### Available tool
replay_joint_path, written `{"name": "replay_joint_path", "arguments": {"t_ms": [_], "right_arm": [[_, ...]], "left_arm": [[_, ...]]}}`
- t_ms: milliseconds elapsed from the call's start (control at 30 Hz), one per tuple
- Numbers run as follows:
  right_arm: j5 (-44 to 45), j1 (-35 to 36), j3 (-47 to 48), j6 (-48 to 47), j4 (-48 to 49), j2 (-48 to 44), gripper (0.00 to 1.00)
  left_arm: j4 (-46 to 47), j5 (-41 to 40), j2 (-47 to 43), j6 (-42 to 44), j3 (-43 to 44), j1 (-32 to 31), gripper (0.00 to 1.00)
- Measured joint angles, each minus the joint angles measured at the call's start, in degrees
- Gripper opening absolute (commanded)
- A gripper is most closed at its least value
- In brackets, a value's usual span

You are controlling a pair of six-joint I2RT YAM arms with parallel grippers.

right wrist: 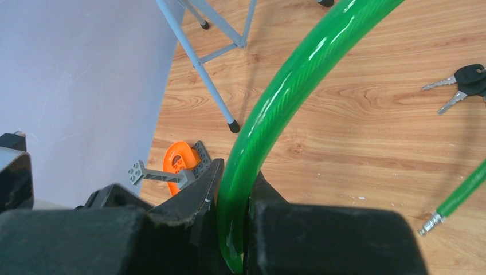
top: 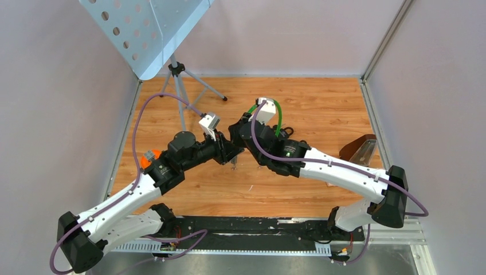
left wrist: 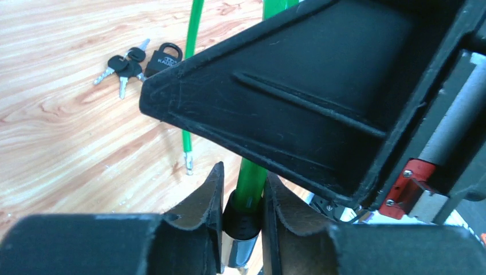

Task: Lock with the key
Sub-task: Adjust the key in the lock.

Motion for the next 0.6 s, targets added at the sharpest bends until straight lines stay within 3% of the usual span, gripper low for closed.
{"name": "replay_joint_path", "arguments": {"t_ms": [67,167,433,500,600], "right_arm": [[0.2,0.0,0.0,0.5,-0.5,0.2,0.00],[0.3,0.0,0.0,1.1,-0.7,0.2,0.03],[0.6,0.0,-3.8,3.8,-0.1,-2.8,0.64],[0.5,0.0,-6.5,4.1,0.5,-5.2,0.73],[-0.3,-0.1,-11.1,3.6,2.7,-9.3,0.75]], "left_arm": [[0.5,-0.2,0.0,-0.1,-0.1,-0.3,0.00],[0.9,-0.1,0.0,0.2,-0.2,-0.5,0.00],[2.9,-0.6,-2.2,3.1,-3.1,-0.3,0.00],[3.0,-0.6,-3.1,3.8,-4.1,-0.2,0.00],[3.2,-0.5,-4.0,4.5,-4.9,-0.2,0.00]]}}
